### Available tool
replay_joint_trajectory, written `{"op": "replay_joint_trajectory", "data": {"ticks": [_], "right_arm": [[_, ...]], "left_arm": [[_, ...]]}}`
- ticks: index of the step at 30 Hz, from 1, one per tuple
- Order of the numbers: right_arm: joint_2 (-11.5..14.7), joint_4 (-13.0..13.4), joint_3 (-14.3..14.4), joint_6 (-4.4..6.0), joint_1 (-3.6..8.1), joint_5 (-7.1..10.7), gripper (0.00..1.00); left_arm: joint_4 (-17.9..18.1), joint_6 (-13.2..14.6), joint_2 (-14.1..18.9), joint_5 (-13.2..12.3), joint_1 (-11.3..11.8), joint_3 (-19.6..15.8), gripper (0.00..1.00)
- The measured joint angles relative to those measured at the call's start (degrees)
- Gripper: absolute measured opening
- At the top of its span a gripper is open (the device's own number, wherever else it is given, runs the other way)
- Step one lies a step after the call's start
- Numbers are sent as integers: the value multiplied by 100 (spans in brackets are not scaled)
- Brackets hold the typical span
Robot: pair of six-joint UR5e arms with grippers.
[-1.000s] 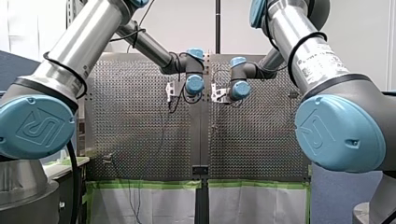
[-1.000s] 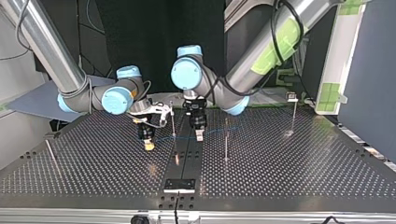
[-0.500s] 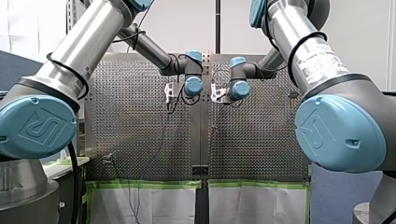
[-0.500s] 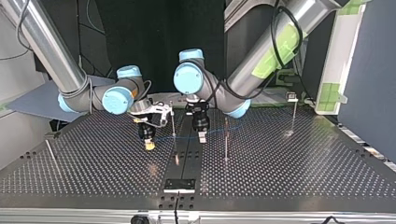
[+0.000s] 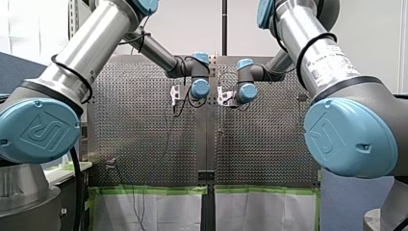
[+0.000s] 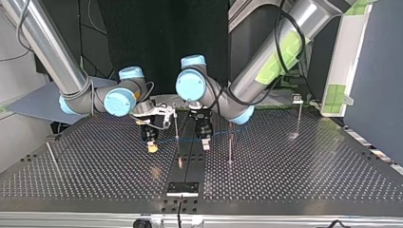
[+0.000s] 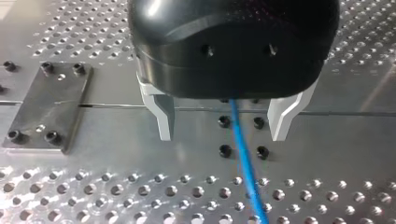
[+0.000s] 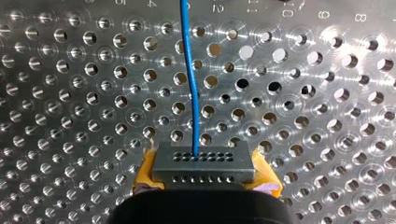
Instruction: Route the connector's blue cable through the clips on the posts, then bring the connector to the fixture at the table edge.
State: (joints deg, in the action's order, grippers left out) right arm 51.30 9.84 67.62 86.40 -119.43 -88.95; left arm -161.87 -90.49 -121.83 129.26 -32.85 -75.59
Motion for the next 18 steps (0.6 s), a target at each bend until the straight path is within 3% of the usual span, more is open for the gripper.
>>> {"op": "replay_joint_trajectory", "data": {"ticks": [11,13,15,16,17,18], "right_arm": [[0,-5,-3,-16,11,0,0],[0,-6,-3,-16,10,0,0],[0,-7,-4,-16,10,0,0],[0,-7,-3,-16,10,0,0],[0,-7,-3,-16,11,0,0],[0,-7,-2,-17,11,0,0]], "left_arm": [[-62,44,-2,54,-4,24,100],[-74,57,-4,67,-12,23,94],[-81,80,-4,111,-20,22,40],[-80,100,-4,134,-25,22,40],[-77,124,-3,156,-30,22,5],[-74,161,-2,186,-36,21,0]]}}
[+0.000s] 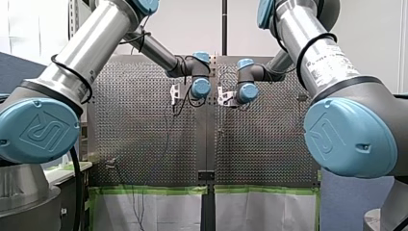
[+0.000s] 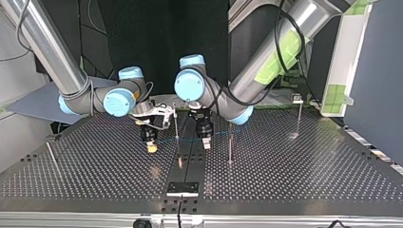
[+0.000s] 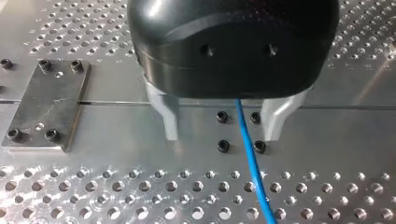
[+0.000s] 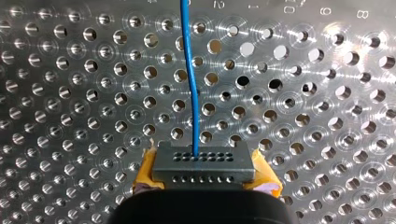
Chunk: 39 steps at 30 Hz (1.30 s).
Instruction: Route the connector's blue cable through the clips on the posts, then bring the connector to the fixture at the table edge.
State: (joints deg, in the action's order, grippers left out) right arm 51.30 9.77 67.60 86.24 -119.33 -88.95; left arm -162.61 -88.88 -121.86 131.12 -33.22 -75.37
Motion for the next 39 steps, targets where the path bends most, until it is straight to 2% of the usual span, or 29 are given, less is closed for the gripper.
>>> {"op": "replay_joint_trajectory", "data": {"ticks": [8,15,21,26,32,35,39], "right_arm": [[-1,0,2,0,-3,0,0],[0,-14,0,0,-24,-1,0],[1,-58,1,-9,-42,-22,0],[6,-231,2,-48,-65,-185,0],[87,-446,50,-156,-130,-352,0],[214,-428,167,-131,-156,-420,0],[402,-281,353,-9,-181,-457,0]], "left_arm": [[91,192,1,305,-18,-1,0],[101,175,1,542,-59,-36,0],[101,166,-3,552,-112,-61,0],[147,188,-3,482,-199,-158,0],[348,214,-4,413,-288,-427,0],[433,222,-4,407,-317,-579,0],[552,222,-3,408,-366,-778,0]]}}
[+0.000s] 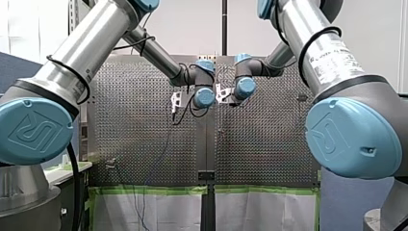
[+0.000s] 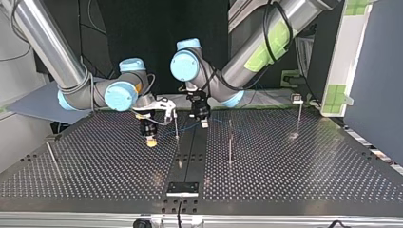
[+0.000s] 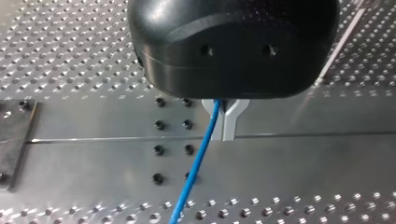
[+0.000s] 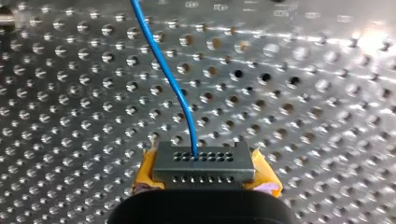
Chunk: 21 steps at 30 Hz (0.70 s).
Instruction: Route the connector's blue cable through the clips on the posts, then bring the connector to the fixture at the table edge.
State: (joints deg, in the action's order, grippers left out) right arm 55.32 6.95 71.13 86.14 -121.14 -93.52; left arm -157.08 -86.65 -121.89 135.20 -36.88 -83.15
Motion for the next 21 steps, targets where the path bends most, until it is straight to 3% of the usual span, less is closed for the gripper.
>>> {"op": "replay_joint_trajectory", "data": {"ticks": [8,21], "right_arm": [[358,202,387,66,-60,-95,0],[713,488,1015,128,-129,-150,0]], "left_arm": [[232,-14,-2,33,-91,-370,0],[558,-72,-3,46,-208,-840,0]]}}
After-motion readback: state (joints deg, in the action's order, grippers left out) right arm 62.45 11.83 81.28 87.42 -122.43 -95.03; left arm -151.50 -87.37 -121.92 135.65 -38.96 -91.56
